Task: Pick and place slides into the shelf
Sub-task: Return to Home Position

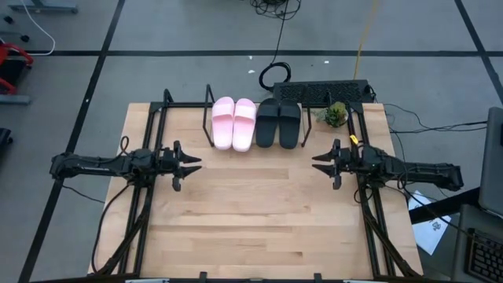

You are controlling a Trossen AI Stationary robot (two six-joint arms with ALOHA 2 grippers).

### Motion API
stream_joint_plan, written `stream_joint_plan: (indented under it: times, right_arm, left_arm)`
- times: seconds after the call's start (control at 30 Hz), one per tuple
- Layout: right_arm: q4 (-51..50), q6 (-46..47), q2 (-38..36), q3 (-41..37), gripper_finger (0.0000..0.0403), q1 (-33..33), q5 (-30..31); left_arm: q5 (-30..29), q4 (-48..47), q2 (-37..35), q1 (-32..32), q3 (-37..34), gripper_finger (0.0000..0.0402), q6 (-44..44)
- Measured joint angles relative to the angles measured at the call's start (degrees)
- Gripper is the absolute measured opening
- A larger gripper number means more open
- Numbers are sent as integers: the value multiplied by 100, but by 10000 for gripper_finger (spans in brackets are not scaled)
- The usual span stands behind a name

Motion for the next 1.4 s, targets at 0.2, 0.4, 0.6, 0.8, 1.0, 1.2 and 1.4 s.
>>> stream_joint_plan:
  times: [0.2,0.4,0.6,0.8,1.0,1.2,1.4]
  right_arm:
    - [-8,-86,3,-11,118,0,9]
    - [0,-105,6,-20,118,0,11]
    - [-1,-105,3,-24,118,0,11]
    - [-2,-105,3,-26,118,0,13]
    - [-4,-105,3,-31,118,0,12]
    - [-6,-105,3,-31,118,0,13]
    - [-8,-105,3,-33,118,0,13]
  left_arm:
    - [-33,36,0,0,2,129,-165]
    - [-42,37,1,0,2,129,-806]
    - [-42,39,0,2,4,129,-835]
    - [-44,42,2,2,4,129,-833]
    - [-44,42,0,2,4,129,-834]
    - [-46,43,2,2,4,129,-836]
    - [-46,44,1,2,4,129,-837]
